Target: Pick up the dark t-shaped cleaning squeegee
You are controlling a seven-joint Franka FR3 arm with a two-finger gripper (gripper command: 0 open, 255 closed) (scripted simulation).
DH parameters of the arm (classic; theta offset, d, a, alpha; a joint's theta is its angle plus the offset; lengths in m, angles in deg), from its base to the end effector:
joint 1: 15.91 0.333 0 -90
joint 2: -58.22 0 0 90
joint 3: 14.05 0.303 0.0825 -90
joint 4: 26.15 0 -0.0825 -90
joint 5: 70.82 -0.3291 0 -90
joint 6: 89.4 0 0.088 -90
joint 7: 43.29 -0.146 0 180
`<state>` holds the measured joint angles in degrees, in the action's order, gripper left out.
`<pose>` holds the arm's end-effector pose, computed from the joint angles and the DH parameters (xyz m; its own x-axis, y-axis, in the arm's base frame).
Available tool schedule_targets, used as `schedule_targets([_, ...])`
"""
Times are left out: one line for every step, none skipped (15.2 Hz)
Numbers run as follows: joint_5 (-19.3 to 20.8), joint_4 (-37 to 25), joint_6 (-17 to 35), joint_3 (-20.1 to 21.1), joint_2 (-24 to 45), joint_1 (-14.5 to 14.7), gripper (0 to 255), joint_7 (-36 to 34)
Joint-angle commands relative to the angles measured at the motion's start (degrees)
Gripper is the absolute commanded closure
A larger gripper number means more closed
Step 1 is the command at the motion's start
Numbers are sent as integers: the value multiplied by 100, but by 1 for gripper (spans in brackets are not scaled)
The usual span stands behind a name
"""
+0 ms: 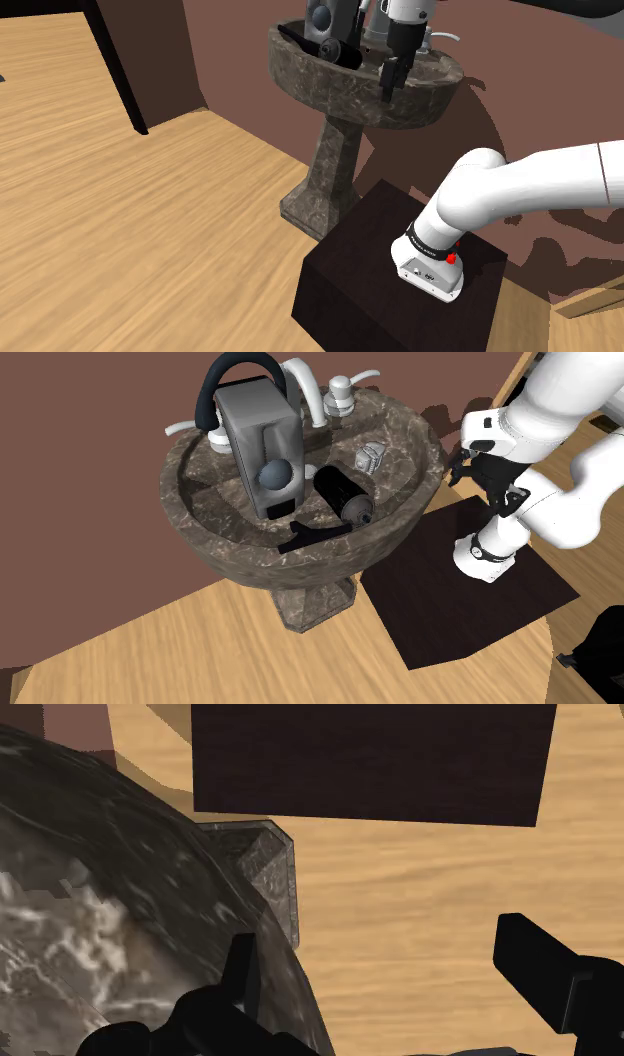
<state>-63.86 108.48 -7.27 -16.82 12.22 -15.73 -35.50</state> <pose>0.2365 -0.0334 0.5384 0.9880 0.0924 -0.1240 0.1017 -0.9923 0.0704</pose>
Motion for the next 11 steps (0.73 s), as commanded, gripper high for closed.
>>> schedule_targets([0,0,0,0,0,0,0,0])
schedule_targets([19,-103,140,14,184,2,0,-25])
schedule_targets([39,-213,274,27,369,4,0,-51])
schedule_targets([60,-329,402,41,553,4,0,-76])
schedule_targets([83,-451,523,55,737,5,0,-102])
schedule_targets([105,-579,638,69,921,3,0,-127])
schedule_targets([129,-713,745,83,1105,1,0,-153])
schedule_targets([154,-854,847,98,1288,-2,0,-178])
schedule_targets([179,-1000,942,114,1471,-6,0,-204])
schedule_targets([206,-1152,1030,128,1653,-9,0,-229])
schedule_targets([234,-1310,1112,144,1835,-13,0,-255])
